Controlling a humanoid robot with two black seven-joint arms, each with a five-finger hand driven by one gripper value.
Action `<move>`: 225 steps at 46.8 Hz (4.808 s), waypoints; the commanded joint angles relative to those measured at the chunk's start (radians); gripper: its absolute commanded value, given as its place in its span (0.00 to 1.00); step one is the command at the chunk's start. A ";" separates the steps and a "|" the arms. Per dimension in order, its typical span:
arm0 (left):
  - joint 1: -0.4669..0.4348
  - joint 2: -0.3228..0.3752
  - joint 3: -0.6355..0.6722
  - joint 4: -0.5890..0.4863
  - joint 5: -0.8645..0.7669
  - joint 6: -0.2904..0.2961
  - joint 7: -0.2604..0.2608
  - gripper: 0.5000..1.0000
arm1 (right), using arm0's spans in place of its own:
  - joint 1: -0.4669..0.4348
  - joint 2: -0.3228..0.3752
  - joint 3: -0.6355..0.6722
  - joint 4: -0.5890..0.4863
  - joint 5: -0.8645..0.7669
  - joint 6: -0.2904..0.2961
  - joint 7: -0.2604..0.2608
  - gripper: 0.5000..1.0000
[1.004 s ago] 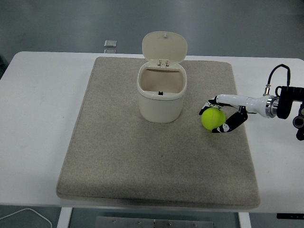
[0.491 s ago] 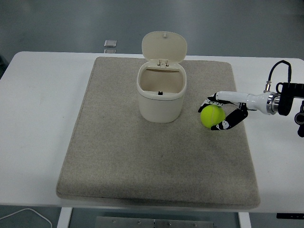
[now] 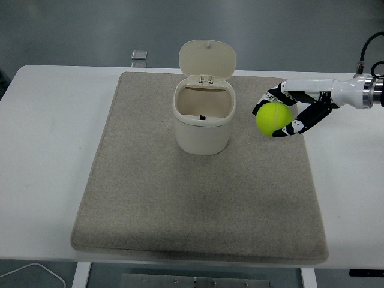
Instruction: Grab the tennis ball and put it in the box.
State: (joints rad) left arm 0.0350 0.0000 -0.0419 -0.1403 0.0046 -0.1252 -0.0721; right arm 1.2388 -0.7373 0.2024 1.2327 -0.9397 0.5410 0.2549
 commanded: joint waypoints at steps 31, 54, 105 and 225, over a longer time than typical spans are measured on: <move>0.000 0.000 0.000 0.001 0.000 0.001 0.000 0.99 | 0.076 0.214 0.006 -0.047 0.073 -0.180 -0.005 0.00; 0.000 0.000 0.000 0.001 0.000 -0.001 0.000 0.99 | 0.068 0.269 -0.031 -0.068 0.055 -0.254 -0.006 0.13; 0.000 0.000 0.000 0.001 0.000 -0.001 0.000 0.99 | 0.036 0.276 -0.034 -0.096 0.058 -0.260 -0.005 0.69; -0.001 0.000 0.000 0.001 0.000 -0.001 0.000 0.99 | -0.251 0.354 0.219 -0.631 1.001 -0.138 -0.143 0.86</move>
State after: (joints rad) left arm 0.0350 0.0000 -0.0415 -0.1402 0.0046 -0.1250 -0.0722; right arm 0.9952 -0.3818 0.4218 0.6012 0.0615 0.4022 0.1122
